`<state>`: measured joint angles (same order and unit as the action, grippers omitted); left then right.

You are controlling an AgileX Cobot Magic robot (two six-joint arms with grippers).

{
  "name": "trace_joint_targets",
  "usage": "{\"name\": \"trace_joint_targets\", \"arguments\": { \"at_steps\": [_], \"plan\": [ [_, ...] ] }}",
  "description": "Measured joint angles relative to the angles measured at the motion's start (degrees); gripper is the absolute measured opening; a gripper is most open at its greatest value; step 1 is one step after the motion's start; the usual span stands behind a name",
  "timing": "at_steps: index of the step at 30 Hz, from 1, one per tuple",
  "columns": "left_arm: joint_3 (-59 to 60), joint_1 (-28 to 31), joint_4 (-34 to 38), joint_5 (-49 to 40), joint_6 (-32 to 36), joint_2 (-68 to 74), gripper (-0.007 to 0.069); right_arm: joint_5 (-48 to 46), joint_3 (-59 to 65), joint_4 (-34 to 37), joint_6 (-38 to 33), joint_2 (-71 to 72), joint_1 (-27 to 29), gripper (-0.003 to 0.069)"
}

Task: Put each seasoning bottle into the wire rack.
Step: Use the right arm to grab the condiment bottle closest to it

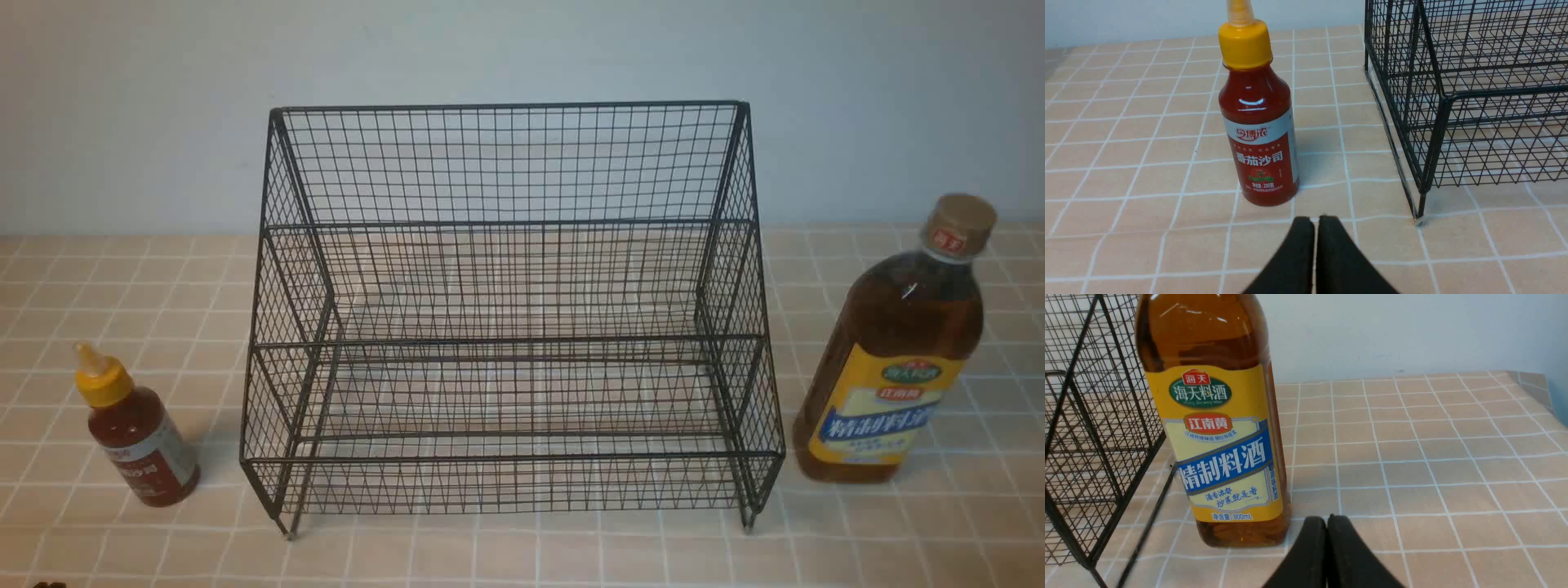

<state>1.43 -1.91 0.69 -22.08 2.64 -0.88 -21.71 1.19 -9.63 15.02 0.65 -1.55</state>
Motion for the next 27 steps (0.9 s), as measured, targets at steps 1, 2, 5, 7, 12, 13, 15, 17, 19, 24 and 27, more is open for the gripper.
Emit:
{"name": "trace_joint_targets", "arguments": {
  "at_steps": [1,2,5,7,12,13,15,17,19,24,27],
  "plan": [
    [0.0,0.0,0.0,0.0,0.0,0.0,-0.0007,0.0,0.0,0.0,0.0,0.0,0.0,-0.0013],
    [0.0,0.0,0.0,0.0,0.0,0.0,-0.0007,0.0,0.0,0.0,0.0,0.0,0.0,-0.0013],
    [0.0,0.0,0.0,0.0,0.0,0.0,-0.0007,0.0,0.0,0.0,0.0,0.0,0.0,-0.0013],
    [0.0,0.0,0.0,0.0,0.0,0.0,-0.0007,0.0,0.0,0.0,0.0,0.0,0.0,-0.0013],
    [0.0,0.0,0.0,0.0,0.0,0.0,-0.0007,0.0,0.0,0.0,0.0,0.0,0.0,-0.0013],
    [0.0,0.0,0.0,0.0,0.0,0.0,-0.0007,0.0,0.0,0.0,0.0,0.0,0.0,-0.0013],
    [0.0,0.0,0.0,0.0,0.0,0.0,-0.0007,0.0,0.0,0.0,0.0,0.0,0.0,-0.0013],
    [0.0,0.0,0.0,0.0,0.0,0.0,-0.0007,0.0,0.0,-0.07,0.0,0.0,0.0,-0.0013],
    [0.0,0.0,0.0,0.0,0.0,0.0,-0.0007,0.0,0.0,-0.29,0.0,0.0,0.0,-0.0013],
    [0.0,0.0,0.0,0.0,0.0,0.0,-0.0007,1.29,0.07,-0.25,0.28,0.0,0.0,-0.0013],
    [0.0,0.0,0.0,0.0,0.0,0.0,-0.0007,6.85,0.45,2.27,1.52,0.0,0.0,-0.0013]
  ]
}}
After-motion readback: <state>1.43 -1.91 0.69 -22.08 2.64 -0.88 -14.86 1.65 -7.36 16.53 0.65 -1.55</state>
